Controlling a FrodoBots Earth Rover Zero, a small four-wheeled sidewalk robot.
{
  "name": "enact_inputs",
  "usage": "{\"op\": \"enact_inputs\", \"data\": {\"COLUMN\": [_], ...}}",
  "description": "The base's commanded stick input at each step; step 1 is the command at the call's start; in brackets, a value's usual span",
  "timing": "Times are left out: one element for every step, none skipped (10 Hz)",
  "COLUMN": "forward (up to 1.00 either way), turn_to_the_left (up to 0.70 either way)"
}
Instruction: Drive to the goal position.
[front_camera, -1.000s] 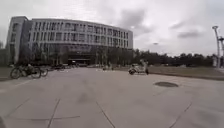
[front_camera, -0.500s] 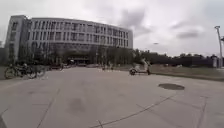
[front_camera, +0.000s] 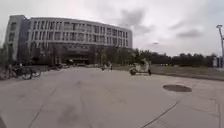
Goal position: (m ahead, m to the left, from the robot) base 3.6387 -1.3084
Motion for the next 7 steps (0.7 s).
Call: {"op": "enact_inputs", "data": {"forward": [0.6,0.6,0.6,0.6,0.6,0.6,0.6], "turn_to_the_left": [0.05,0.15,0.15,0.15,0.15,0.13,0.07]}}
